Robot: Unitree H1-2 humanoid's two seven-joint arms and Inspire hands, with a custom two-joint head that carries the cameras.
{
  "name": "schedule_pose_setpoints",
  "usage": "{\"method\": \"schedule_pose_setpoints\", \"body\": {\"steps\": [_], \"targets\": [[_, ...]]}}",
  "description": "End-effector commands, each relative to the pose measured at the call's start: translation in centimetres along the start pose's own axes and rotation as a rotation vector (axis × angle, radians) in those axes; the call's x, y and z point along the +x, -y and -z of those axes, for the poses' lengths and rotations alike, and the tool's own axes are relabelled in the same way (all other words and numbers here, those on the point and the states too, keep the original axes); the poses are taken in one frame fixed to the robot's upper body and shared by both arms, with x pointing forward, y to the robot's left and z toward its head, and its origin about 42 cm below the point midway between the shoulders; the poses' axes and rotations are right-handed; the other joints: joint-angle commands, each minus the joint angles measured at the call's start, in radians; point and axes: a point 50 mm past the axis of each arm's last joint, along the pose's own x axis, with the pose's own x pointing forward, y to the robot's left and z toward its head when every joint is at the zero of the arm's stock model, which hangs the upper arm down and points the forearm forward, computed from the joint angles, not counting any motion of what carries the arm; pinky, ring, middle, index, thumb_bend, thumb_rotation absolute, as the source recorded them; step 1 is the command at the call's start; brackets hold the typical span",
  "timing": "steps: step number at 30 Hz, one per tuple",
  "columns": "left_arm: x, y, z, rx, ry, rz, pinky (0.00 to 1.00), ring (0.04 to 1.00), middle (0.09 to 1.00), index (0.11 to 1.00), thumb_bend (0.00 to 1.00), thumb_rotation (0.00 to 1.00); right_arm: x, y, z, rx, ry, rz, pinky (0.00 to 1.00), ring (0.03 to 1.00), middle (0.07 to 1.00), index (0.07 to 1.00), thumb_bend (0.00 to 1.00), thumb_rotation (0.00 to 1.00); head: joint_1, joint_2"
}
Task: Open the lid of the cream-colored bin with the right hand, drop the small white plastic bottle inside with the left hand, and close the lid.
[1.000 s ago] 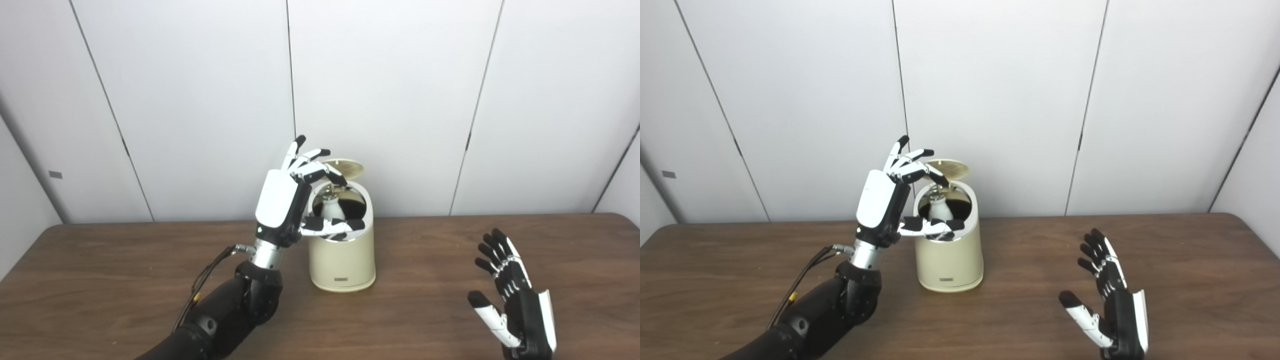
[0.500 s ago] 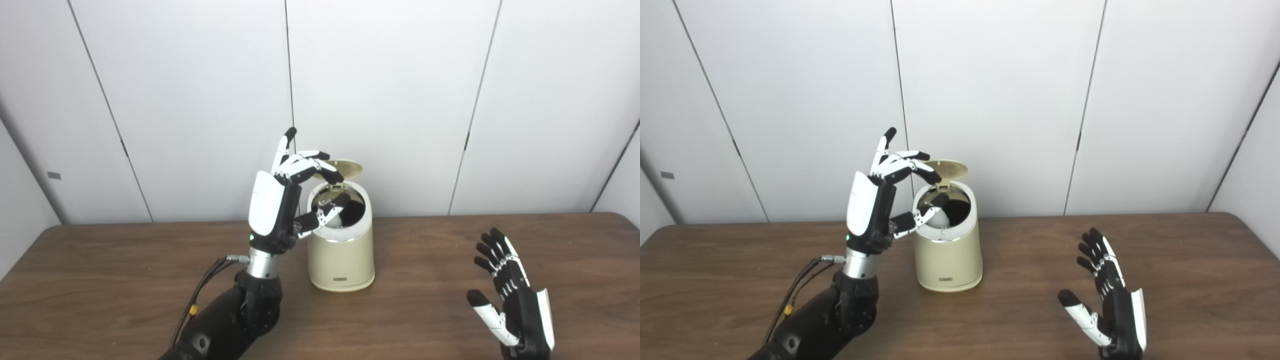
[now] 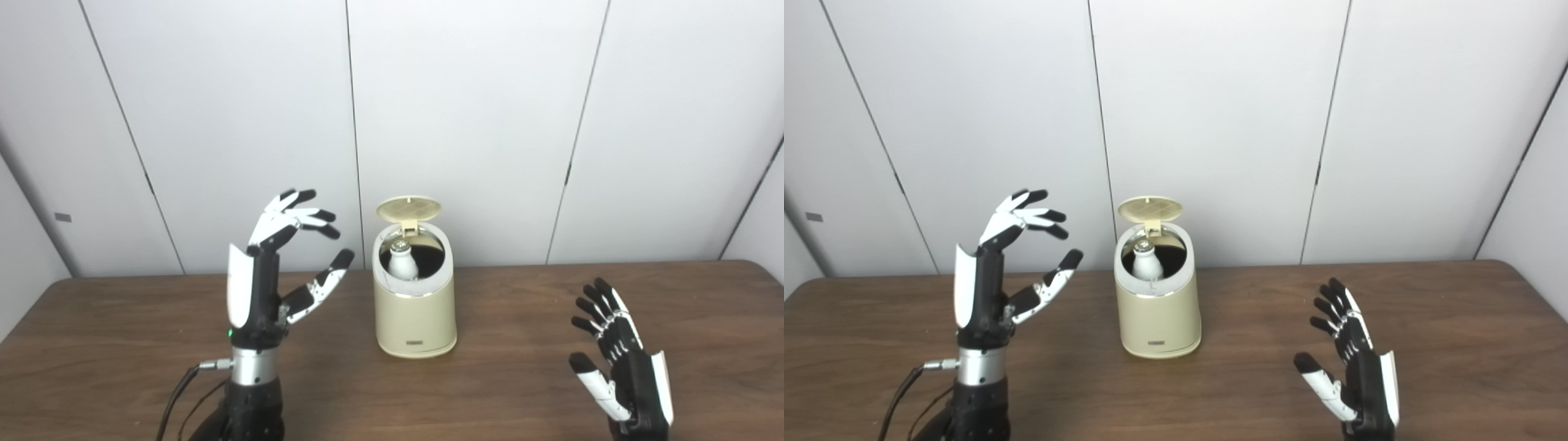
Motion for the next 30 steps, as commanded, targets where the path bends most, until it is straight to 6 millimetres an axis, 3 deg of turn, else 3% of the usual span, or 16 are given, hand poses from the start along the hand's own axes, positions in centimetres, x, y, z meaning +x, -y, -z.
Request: {"method": "schedule_pose_setpoints", "body": {"steps": [1, 3, 5, 9, 15, 22, 30], "targets": [[0.4, -2.0, -0.1, -0.032, -0.011, 0.006, 0.82, 0.904, 0.931, 0.897, 0.42, 0.63, -1.9, 0.5, 2.4, -0.063, -0.062, -0.040, 0.77, 0.863, 0.905, 0.929, 0.76, 0.75, -0.001, 0.000], [-1.6, -3.0, 0.5, -0.039, -0.081, 0.036, 0.84, 0.920, 0.941, 0.920, 0.45, 0.79, -1.1, 1.1, 2.2, -0.092, -0.035, -0.056, 0.77, 0.870, 0.910, 0.934, 0.77, 0.77, 0.005, -0.001], [-3.2, -3.5, 0.9, -0.046, -0.138, 0.052, 0.86, 0.927, 0.946, 0.927, 0.50, 0.84, 0.2, 1.8, 1.8, -0.127, 0.003, -0.079, 0.79, 0.878, 0.919, 0.940, 0.76, 0.79, 0.006, -0.003], [-5.2, -3.9, 1.3, -0.067, -0.216, 0.082, 0.92, 0.960, 0.979, 0.952, 0.61, 0.86, 3.5, 3.1, 0.9, -0.198, 0.089, -0.129, 0.85, 0.900, 0.915, 0.925, 0.81, 0.79, 0.005, -0.006], [-6.9, -3.5, 1.6, -0.070, -0.275, 0.081, 0.90, 0.946, 0.968, 0.930, 0.63, 0.86, 8.3, 3.8, -2.3, -0.346, 0.267, -0.222, 0.84, 0.891, 0.892, 0.887, 0.91, 0.88, -0.001, -0.003], [-7.9, -2.7, 1.8, -0.054, -0.303, 0.088, 0.88, 0.950, 0.960, 0.920, 0.60, 0.87, 12.8, 2.4, -8.4, -0.480, 0.397, -0.260, 0.83, 0.895, 0.886, 0.865, 0.92, 0.91, -0.004, 0.004], [-8.6, -2.2, 1.8, -0.044, -0.314, 0.091, 0.91, 0.940, 0.947, 0.919, 0.61, 0.84, 17.0, 0.4, -13.1, -0.596, 0.413, -0.313, 0.85, 0.969, 0.944, 0.760, 0.95, 0.97, -0.004, 0.014]]}}
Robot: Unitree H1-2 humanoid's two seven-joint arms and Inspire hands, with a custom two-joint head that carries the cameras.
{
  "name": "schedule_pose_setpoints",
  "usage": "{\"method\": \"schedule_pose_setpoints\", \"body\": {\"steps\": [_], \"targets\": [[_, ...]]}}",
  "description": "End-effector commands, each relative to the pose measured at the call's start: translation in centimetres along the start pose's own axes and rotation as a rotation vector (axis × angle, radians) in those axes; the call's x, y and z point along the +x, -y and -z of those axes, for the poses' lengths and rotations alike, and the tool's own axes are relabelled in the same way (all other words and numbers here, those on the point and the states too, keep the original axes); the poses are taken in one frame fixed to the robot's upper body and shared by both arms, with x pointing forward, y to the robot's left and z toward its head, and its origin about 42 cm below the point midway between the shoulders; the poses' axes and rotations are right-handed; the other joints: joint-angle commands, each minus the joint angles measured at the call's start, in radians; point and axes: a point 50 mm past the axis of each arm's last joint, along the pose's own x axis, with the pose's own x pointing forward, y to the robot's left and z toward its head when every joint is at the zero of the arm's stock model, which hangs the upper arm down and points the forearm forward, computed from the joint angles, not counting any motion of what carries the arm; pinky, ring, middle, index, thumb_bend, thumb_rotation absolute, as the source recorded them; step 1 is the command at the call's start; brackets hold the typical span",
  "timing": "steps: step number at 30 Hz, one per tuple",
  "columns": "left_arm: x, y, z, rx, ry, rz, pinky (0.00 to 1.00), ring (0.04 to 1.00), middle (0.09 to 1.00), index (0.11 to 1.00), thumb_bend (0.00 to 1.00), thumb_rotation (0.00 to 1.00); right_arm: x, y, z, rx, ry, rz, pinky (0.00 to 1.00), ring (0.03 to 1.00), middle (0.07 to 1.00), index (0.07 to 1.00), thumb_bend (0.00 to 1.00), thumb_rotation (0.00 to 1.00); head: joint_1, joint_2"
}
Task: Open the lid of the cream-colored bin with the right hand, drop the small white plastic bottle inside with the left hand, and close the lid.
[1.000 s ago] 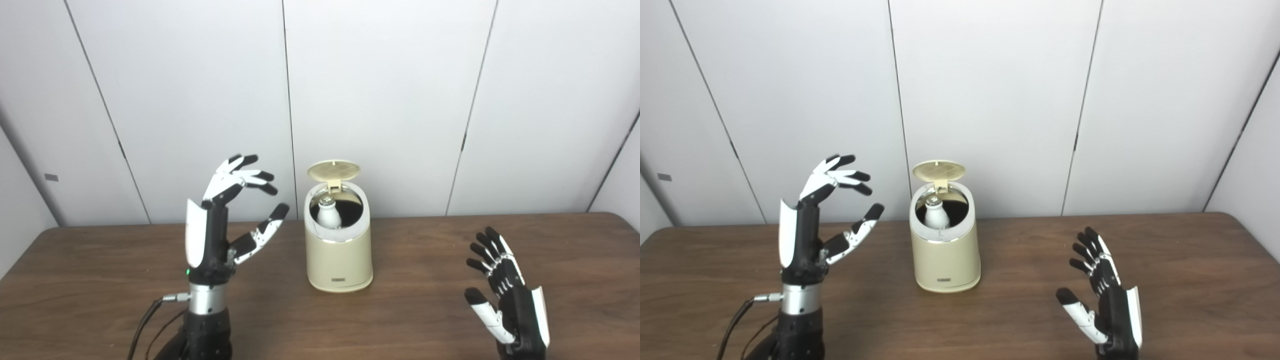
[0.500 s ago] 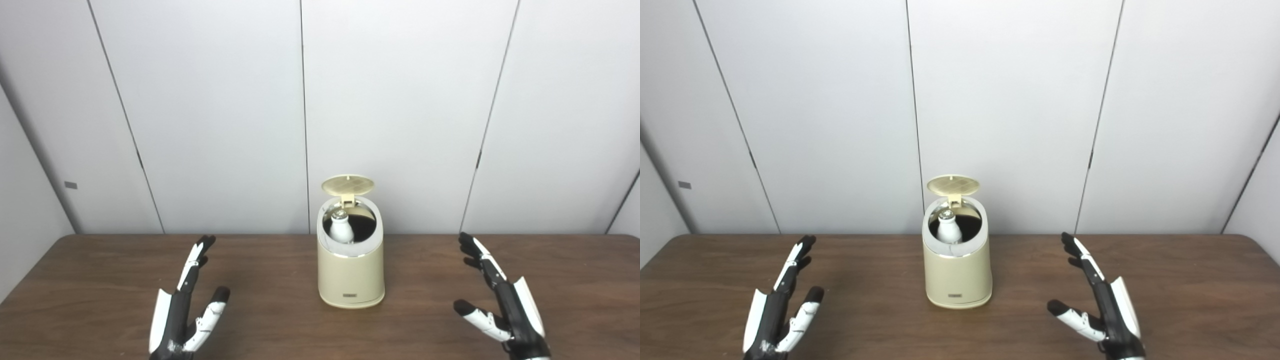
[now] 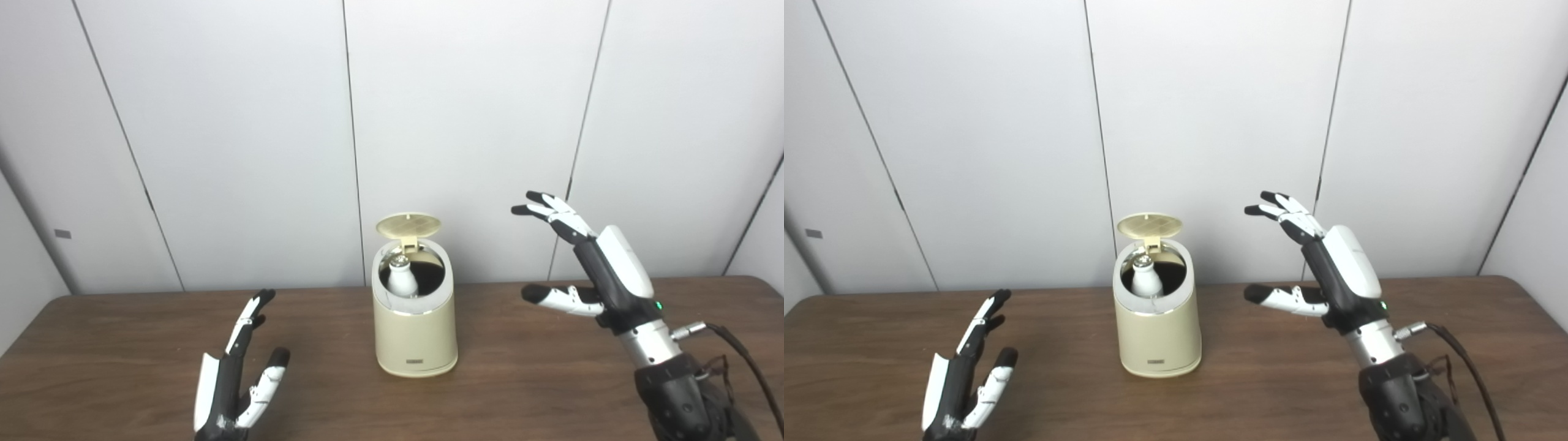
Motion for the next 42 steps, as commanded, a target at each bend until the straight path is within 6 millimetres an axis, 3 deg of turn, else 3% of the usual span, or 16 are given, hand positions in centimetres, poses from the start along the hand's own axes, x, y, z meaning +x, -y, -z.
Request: {"method": "schedule_pose_setpoints", "body": {"steps": [1, 5, 11, 15, 22, 30, 42], "targets": [[-0.5, -0.2, 0.3, 0.020, 0.007, 0.005, 0.92, 0.945, 0.951, 0.924, 0.62, 0.83, 2.7, 1.8, -1.8, -0.032, 0.059, 0.031, 0.86, 0.980, 0.951, 0.758, 0.95, 0.96, -0.001, 0.002], [-0.7, -0.1, 0.4, 0.040, 0.010, 0.003, 0.91, 0.945, 0.950, 0.922, 0.65, 0.84, 5.1, 2.3, -2.9, -0.065, 0.080, 0.003, 0.88, 1.000, 0.980, 0.780, 0.91, 0.88, 0.000, 0.006], [-0.8, 0.0, 0.5, 0.057, 0.014, -0.006, 0.93, 0.946, 0.940, 0.889, 0.62, 0.82, 7.7, 2.3, -4.3, -0.154, 0.094, -0.063, 0.85, 1.000, 1.000, 0.795, 0.97, 0.94, 0.002, 0.014], [-0.9, 0.0, 0.4, 0.051, 0.012, -0.009, 0.93, 0.943, 0.936, 0.873, 0.63, 0.82, 9.2, 1.7, -4.9, -0.196, 0.100, -0.113, 0.90, 1.000, 1.000, 0.789, 0.99, 0.94, 0.002, 0.018], [-1.0, -0.2, 0.4, 0.043, 0.008, -0.018, 0.91, 0.936, 0.931, 0.853, 0.63, 0.80, 11.4, 0.5, -5.5, -0.252, 0.089, -0.183, 0.91, 1.000, 0.997, 0.776, 1.00, 0.93, 0.006, 0.020], [-1.0, -0.2, 0.2, 0.045, 0.016, -0.028, 0.89, 0.924, 0.919, 0.837, 0.61, 0.78, 12.8, -0.3, -5.4, -0.280, 0.085, -0.222, 0.90, 1.000, 1.000, 0.751, 1.00, 0.94, 0.010, 0.023], [-1.2, -0.2, 0.0, 0.053, 0.024, -0.046, 0.86, 0.907, 0.901, 0.820, 0.62, 0.77, 13.0, -1.8, -5.6, -0.319, 0.047, -0.297, 0.95, 1.000, 1.000, 0.754, 0.97, 0.93, 0.019, 0.029]]}}
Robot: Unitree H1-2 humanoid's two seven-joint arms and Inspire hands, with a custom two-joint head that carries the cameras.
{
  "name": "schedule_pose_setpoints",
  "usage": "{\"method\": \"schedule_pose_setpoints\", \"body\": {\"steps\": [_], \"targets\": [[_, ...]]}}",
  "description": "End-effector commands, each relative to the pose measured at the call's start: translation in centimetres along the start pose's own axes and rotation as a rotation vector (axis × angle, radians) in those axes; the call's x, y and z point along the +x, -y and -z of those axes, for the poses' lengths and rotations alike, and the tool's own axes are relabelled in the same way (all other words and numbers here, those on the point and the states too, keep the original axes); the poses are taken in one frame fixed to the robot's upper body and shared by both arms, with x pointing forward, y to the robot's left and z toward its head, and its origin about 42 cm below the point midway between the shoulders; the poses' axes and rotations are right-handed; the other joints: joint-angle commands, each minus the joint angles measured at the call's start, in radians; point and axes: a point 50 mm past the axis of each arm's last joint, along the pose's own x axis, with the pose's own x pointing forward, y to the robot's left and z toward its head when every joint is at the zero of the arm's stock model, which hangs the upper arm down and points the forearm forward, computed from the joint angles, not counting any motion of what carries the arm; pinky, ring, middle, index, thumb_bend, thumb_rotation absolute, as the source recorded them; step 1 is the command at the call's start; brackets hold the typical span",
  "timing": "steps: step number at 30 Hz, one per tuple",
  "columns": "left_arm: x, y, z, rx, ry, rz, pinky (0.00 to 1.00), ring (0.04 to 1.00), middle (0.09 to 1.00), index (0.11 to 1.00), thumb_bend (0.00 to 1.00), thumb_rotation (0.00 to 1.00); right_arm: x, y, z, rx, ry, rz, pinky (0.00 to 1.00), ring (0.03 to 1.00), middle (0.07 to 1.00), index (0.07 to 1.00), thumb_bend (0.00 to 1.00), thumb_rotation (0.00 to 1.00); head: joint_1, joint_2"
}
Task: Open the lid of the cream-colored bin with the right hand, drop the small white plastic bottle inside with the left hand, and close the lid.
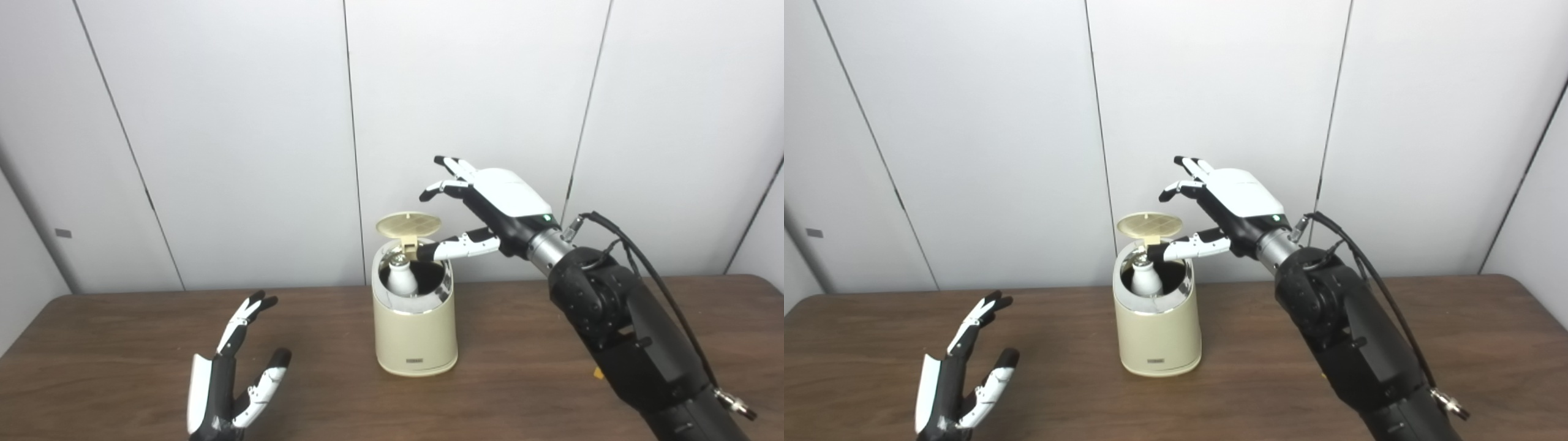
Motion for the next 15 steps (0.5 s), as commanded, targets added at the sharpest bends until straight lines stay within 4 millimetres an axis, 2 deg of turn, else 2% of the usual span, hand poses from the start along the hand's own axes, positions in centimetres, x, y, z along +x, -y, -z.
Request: {"method": "schedule_pose_setpoints", "body": {"steps": [1, 7, 15], "targets": [[-1.0, -0.1, 0.2, 0.010, 0.000, 0.003, 0.86, 0.906, 0.900, 0.820, 0.62, 0.77, 1.1, 2.8, -1.0, -0.032, 0.031, 0.063, 0.94, 1.000, 1.000, 0.756, 0.97, 0.94, 0.000, 0.003], [-1.0, -0.1, -0.1, 0.003, 0.006, 0.001, 0.85, 0.900, 0.897, 0.814, 0.61, 0.76, 0.6, 2.0, -1.3, -0.030, 0.015, 0.019, 0.86, 1.000, 1.000, 0.763, 0.97, 0.93, 0.002, 0.005], [-1.0, -0.1, -0.2, 0.011, 0.013, 0.001, 0.86, 0.891, 0.891, 0.809, 0.60, 0.76, -0.7, 1.1, -1.4, -0.007, 0.044, 0.030, 0.88, 1.000, 1.000, 0.754, 0.96, 0.92, 0.003, 0.008]]}}
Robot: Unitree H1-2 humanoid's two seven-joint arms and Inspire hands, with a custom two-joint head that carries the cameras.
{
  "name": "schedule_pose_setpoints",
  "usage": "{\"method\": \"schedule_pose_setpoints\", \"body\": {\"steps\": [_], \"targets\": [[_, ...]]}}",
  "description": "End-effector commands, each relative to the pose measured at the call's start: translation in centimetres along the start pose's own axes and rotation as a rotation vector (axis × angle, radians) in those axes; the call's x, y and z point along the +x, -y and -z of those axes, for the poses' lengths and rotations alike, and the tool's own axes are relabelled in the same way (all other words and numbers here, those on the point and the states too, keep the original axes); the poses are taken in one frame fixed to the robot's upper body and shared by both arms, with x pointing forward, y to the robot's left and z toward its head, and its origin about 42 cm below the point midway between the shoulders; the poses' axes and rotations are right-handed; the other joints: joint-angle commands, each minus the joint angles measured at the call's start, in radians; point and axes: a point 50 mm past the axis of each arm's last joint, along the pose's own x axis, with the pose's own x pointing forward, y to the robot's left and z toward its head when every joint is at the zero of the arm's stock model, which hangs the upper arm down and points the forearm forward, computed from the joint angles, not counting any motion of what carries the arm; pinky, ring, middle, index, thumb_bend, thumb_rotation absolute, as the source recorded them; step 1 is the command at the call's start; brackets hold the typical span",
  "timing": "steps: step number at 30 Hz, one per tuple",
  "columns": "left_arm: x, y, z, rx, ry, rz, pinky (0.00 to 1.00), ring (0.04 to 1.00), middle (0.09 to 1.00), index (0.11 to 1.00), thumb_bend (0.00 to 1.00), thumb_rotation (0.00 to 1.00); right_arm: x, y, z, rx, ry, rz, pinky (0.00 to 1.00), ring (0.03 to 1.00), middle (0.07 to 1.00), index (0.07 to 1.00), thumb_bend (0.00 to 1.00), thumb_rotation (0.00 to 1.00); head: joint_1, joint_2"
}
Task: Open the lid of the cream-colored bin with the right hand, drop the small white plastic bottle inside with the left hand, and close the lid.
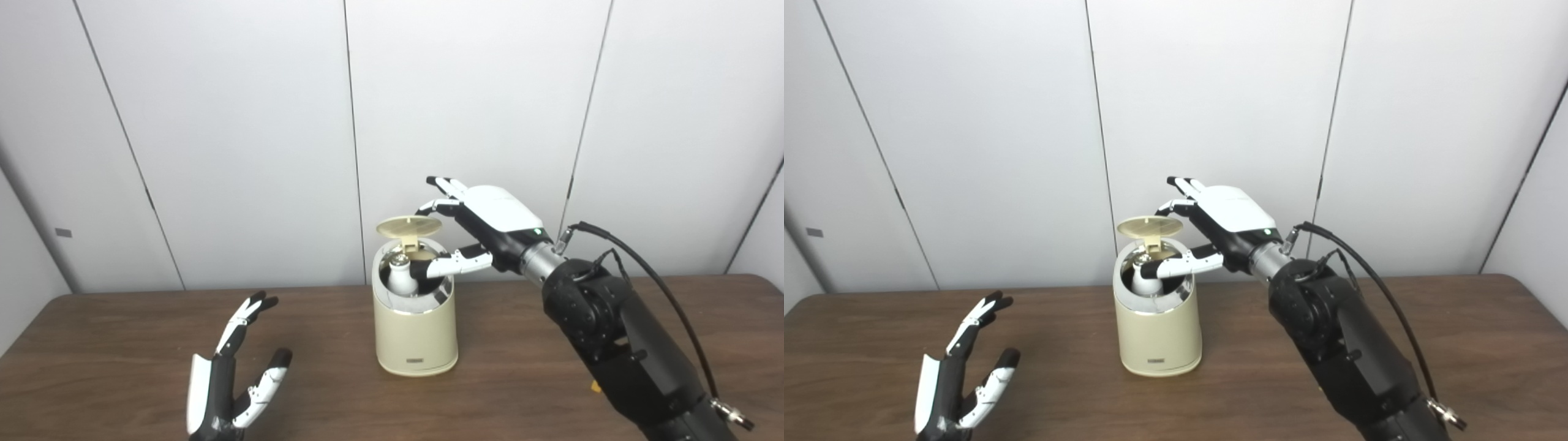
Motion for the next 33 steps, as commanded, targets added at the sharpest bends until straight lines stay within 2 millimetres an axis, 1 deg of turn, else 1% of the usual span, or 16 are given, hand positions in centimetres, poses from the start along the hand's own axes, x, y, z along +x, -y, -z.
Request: {"method": "schedule_pose_setpoints", "body": {"steps": [1, 4, 8, 13, 16, 17, 22, 28, 33], "targets": [[-1.0, -0.1, 0.0, 0.008, 0.008, 0.003, 0.86, 0.891, 0.891, 0.809, 0.60, 0.76, 0.2, 2.2, -0.8, -0.024, 0.049, 0.076, 0.89, 1.000, 1.000, 0.754, 0.96, 0.92, -0.001, 0.001], [-1.0, -0.1, 0.0, 0.011, 0.008, 0.002, 0.86, 0.888, 0.887, 0.807, 0.60, 0.76, 0.0, 2.0, -0.7, -0.021, 0.050, 0.074, 0.89, 1.000, 1.000, 0.753, 0.96, 0.93, -0.002, 0.004], [-1.0, 0.0, -0.1, -0.004, 0.002, 0.007, 0.87, 0.894, 0.890, 0.809, 0.60, 0.75, -0.2, 1.8, -0.6, -0.010, 0.061, 0.079, 0.88, 1.000, 1.000, 0.742, 0.95, 0.91, -0.001, 0.007], [-1.0, 0.0, -0.1, 0.002, 0.006, 0.009, 0.87, 0.890, 0.886, 0.810, 0.59, 0.75, -0.6, 1.4, -0.5, 0.007, 0.068, 0.076, 0.90, 1.000, 1.000, 0.742, 0.97, 0.92, -0.001, 0.007], [-1.0, 0.0, 0.0, 0.001, 0.004, 0.009, 0.87, 0.890, 0.887, 0.808, 0.59, 0.75, -0.8, 1.3, -0.5, 0.013, 0.071, 0.078, 0.91, 1.000, 1.000, 0.743, 0.97, 0.91, -0.001, 0.007], [-1.0, 0.0, -0.1, 0.000, 0.004, 0.008, 0.88, 0.891, 0.888, 0.808, 0.59, 0.74, -0.8, 1.3, -0.5, 0.014, 0.072, 0.080, 0.91, 1.000, 1.000, 0.742, 0.97, 0.91, -0.002, 0.013], [-0.9, 0.0, -0.1, 0.009, 0.009, 0.008, 0.88, 0.893, 0.887, 0.811, 0.60, 0.76, -1.3, 1.1, -0.9, 0.005, 0.076, 0.081, 0.90, 1.000, 0.999, 0.735, 0.97, 0.92, 0.000, 0.016], [-1.0, 0.0, -0.1, 0.006, 0.008, 0.011, 0.90, 0.892, 0.888, 0.816, 0.61, 0.77, -2.3, 0.1, -1.4, 0.015, 0.077, 0.052, 0.92, 1.000, 1.000, 0.736, 0.96, 0.88, 0.003, 0.022], [-1.0, -0.1, -0.3, 0.008, 0.017, 0.012, 0.90, 0.892, 0.888, 0.813, 0.59, 0.76, -2.6, -0.4, -1.5, 0.017, 0.075, 0.043, 0.95, 1.000, 1.000, 0.737, 0.95, 0.88, 0.003, 0.030]]}}
